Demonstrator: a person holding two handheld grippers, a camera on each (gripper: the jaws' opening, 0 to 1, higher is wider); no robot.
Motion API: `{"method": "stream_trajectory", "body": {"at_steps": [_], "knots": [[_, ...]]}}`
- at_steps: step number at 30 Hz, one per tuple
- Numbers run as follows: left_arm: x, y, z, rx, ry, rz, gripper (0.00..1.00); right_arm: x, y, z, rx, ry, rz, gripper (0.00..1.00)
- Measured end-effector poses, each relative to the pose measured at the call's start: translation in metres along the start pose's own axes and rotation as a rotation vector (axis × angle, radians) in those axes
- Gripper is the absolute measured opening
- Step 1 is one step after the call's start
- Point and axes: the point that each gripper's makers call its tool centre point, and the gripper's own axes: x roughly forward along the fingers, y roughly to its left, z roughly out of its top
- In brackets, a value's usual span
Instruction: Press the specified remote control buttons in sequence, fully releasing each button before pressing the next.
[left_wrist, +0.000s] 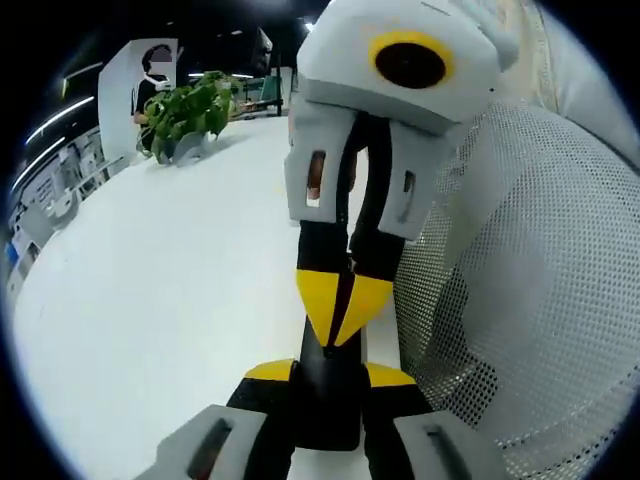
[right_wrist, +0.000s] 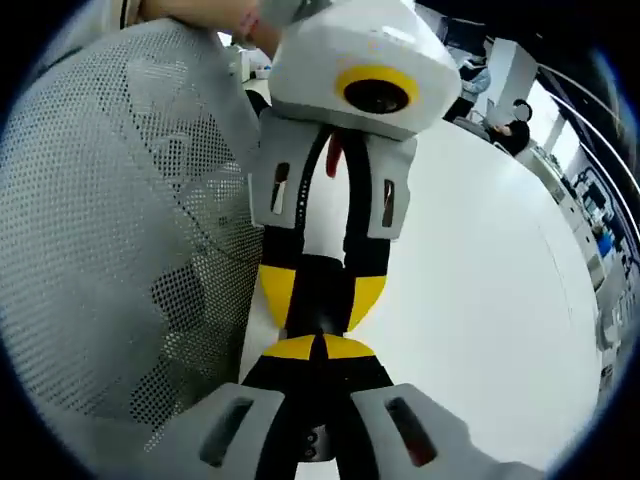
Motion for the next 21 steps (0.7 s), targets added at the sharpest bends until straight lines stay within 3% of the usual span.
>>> {"method": "stream_trajectory", "body": {"at_steps": [11, 21], "knots": [[-0.0001, 0.0003, -0.0006, -0.001, -0.001, -0.001, 0.24, 0.0019, -0.0003, 0.0011, -0.004, 0.134, 0.065, 0.0], [-0.0007, 0.0002, -0.0011, -0.004, -0.008, -0.003, 0.24, 0.001, -0.0008, 0.0009, 0.036, 0.168, 0.122, 0.0]]}}
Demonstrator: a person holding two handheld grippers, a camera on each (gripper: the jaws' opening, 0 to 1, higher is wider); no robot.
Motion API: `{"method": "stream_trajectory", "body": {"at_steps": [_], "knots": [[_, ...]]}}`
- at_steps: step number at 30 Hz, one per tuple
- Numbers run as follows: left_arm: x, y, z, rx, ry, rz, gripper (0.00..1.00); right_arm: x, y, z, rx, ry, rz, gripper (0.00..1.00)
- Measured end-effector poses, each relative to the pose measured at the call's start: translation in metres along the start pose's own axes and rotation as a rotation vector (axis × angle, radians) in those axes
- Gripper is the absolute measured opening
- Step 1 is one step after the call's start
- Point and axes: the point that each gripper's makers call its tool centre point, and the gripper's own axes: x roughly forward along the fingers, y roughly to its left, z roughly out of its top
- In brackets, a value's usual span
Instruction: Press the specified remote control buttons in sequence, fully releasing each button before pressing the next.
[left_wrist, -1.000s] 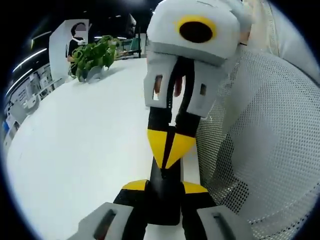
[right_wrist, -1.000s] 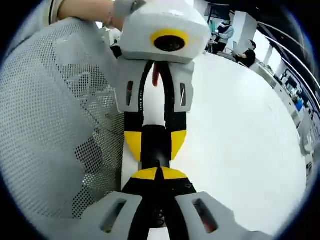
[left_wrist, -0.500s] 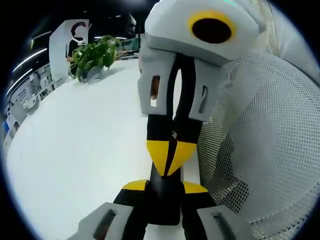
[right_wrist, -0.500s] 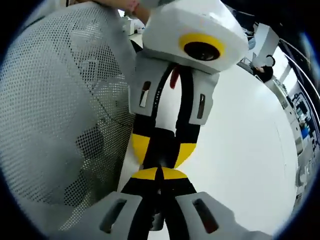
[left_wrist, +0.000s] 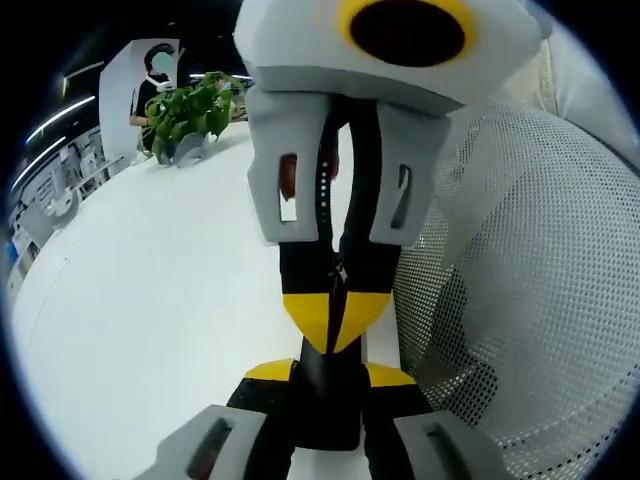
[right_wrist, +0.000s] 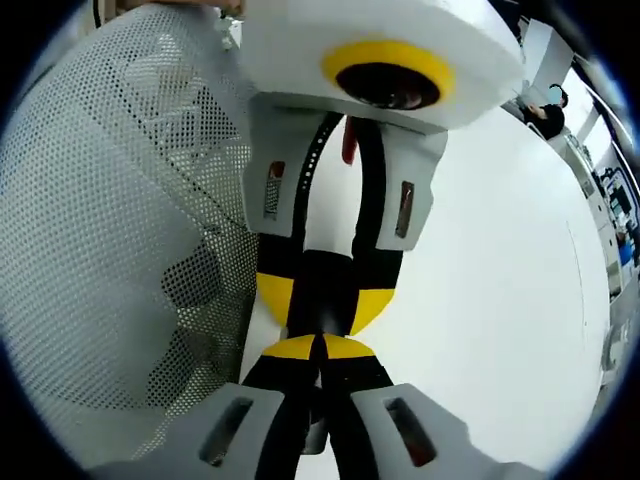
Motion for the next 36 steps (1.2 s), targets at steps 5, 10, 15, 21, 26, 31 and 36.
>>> {"method": "stream_trajectory", "body": {"at_steps": [5, 10, 15, 21, 26, 31, 36], "knots": [[-0.0002, -0.0001, -0.0003, 0.0, 0.001, 0.0, 0.24, -0.0002, -0.0008, -0.0009, 0.099, -0.049, 0.017, 0.0], [-0.0003, -0.0002, -0.0003, 0.001, 0.004, 0.0, 0.24, -0.0017, 0.001, -0.0001, 0.116, -0.059, 0.014, 0.0], [-0.0004, -0.0002, -0.0002, -0.004, 0.004, -0.001, 0.24, -0.0041, 0.0007, 0.0002, 0.209, -0.105, 0.032, 0.0], [-0.0009, -0.0008, -0.0006, -0.015, 0.011, 0.001, 0.24, -0.0036, 0.0015, -0.0016, 0.156, -0.189, -0.042, 0.0], [-0.001, -0.0014, -0.0003, -0.013, 0.015, 0.001, 0.24, -0.0031, -0.0004, -0.0024, 0.214, -0.228, -0.054, 0.0], [-0.001, -0.0016, 0.0002, -0.013, 0.015, 0.001, 0.24, -0.0031, -0.0004, -0.0032, 0.192, -0.235, -0.068, 0.03], [-0.0006, -0.001, 0.0002, -0.017, 0.012, -0.001, 0.24, -0.0037, 0.0035, -0.0063, 0.211, -0.259, -0.064, 0.16]]}}
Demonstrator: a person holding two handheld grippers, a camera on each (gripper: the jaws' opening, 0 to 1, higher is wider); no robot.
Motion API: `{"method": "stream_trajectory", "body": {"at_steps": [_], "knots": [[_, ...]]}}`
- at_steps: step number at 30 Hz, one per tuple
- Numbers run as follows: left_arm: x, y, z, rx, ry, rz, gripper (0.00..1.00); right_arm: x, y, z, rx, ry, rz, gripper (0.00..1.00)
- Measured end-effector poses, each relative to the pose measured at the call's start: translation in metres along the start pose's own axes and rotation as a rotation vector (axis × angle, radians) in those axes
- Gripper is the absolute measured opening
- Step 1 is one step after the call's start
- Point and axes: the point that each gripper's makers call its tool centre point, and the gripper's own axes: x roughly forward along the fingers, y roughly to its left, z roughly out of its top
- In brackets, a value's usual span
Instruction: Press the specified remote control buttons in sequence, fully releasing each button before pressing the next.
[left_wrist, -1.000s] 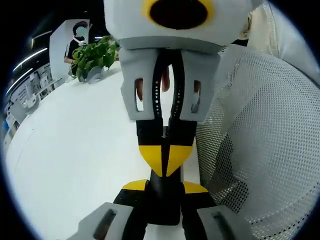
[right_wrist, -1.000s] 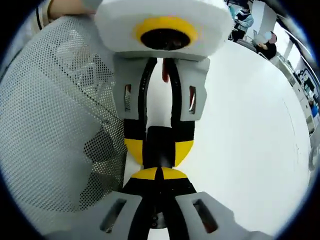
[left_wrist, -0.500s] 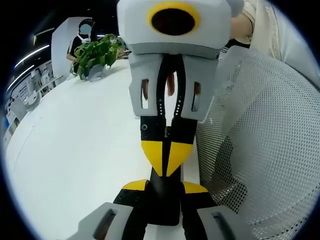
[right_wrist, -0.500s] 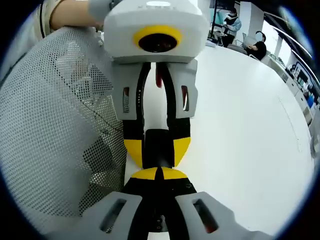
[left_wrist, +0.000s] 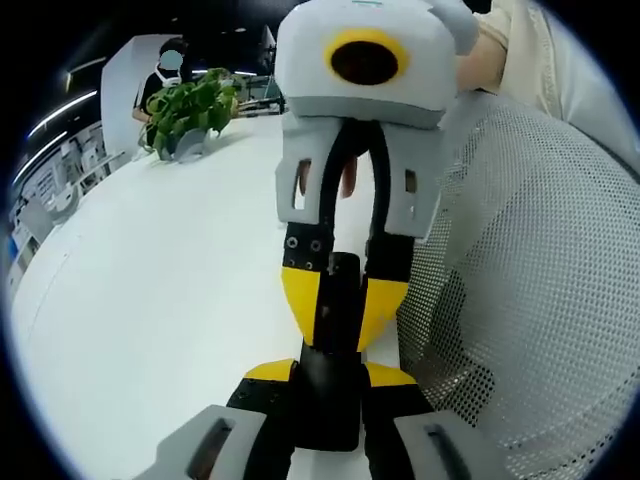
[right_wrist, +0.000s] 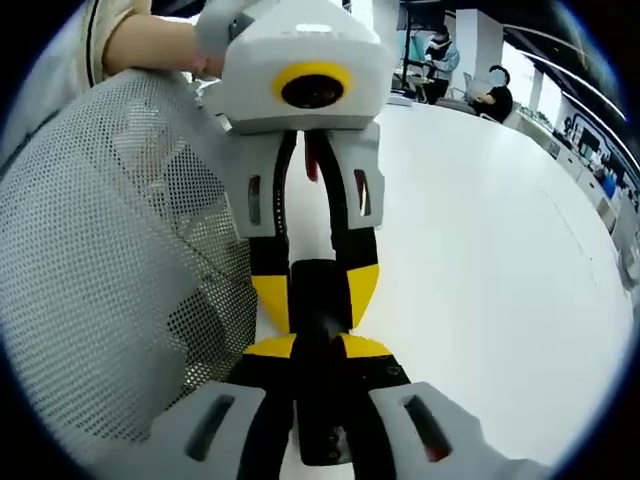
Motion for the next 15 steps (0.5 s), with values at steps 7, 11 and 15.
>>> {"method": "stream_trajectory", "body": {"at_steps": [7, 11, 15], "knots": [[0.0, 0.0, 0.001, 0.002, -0.002, 0.0, 0.24, 0.001, 0.0, -0.017, -0.056, 0.04, -0.031, 0.28], [0.001, -0.001, 0.002, 0.006, -0.003, -0.004, 0.24, -0.002, -0.003, -0.023, -0.052, 0.051, -0.038, 0.25], [0.002, -0.001, 0.002, 0.007, -0.003, -0.005, 0.24, -0.008, -0.004, -0.033, -0.052, 0.071, -0.04, 0.25]]}}
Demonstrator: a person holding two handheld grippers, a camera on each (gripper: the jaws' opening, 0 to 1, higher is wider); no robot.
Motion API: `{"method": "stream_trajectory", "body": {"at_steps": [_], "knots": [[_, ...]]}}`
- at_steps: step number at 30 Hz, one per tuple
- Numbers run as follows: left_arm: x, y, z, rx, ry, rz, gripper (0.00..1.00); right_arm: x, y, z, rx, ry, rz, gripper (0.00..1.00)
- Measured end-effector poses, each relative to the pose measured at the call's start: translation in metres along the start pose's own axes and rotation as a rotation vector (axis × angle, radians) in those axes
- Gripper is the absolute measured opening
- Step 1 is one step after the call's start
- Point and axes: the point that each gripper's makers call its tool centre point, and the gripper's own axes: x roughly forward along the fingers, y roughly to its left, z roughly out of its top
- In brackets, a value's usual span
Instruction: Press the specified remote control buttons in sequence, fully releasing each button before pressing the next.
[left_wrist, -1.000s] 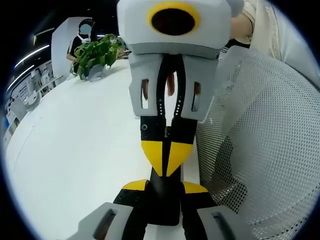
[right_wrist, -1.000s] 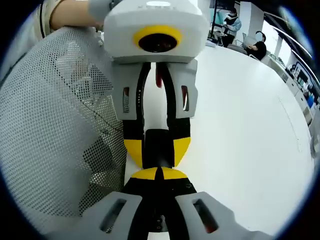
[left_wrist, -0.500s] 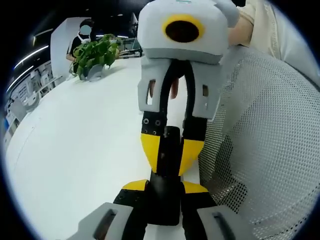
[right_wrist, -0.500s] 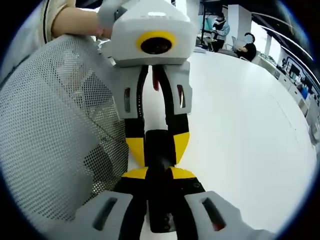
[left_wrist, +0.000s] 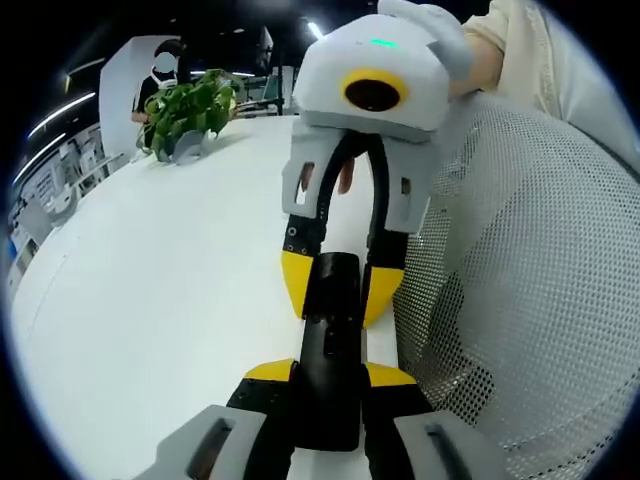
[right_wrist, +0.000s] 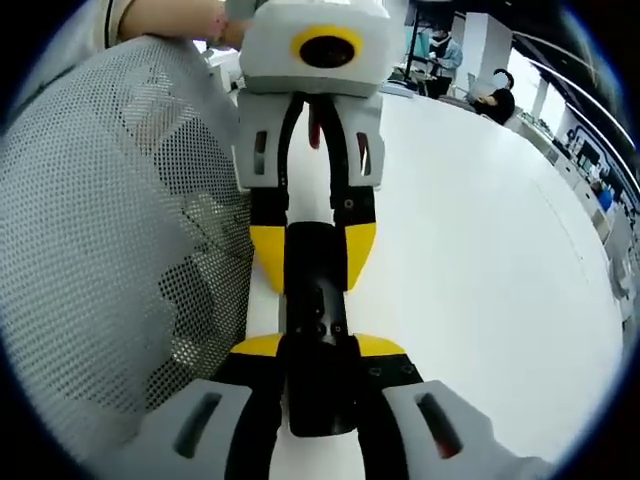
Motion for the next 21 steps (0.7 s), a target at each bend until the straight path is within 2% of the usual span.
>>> {"method": "stream_trajectory", "body": {"at_steps": [5, 9, 13, 14, 15, 17, 21], "knots": [[0.0, 0.0, 0.0, 0.003, 0.008, -0.001, 0.24, -0.009, -0.002, -0.012, 0.042, 0.004, -0.004, 0.26], [0.001, 0.0, 0.0, 0.009, 0.016, -0.003, 0.24, -0.011, -0.002, -0.014, 0.068, -0.005, 0.0, 0.26], [0.001, 0.0, 0.0, 0.008, 0.019, 0.002, 0.24, -0.01, -0.002, -0.013, 0.06, -0.003, 0.0, 0.26], [0.001, 0.0, 0.0, 0.024, 0.035, 0.006, 0.24, -0.01, -0.001, -0.014, 0.053, -0.001, 0.0, 0.25], [0.001, 0.0, -0.002, 0.068, 0.076, 0.016, 0.24, -0.01, -0.001, -0.014, 0.037, 0.003, 0.003, 0.25], [0.004, -0.002, 0.0, 0.067, 0.091, 0.022, 0.24, -0.01, -0.001, -0.014, 0.022, 0.005, 0.008, 0.25], [0.003, -0.001, -0.001, 0.065, 0.083, 0.02, 0.24, -0.01, -0.001, -0.013, 0.019, 0.01, 0.013, 0.25]]}}
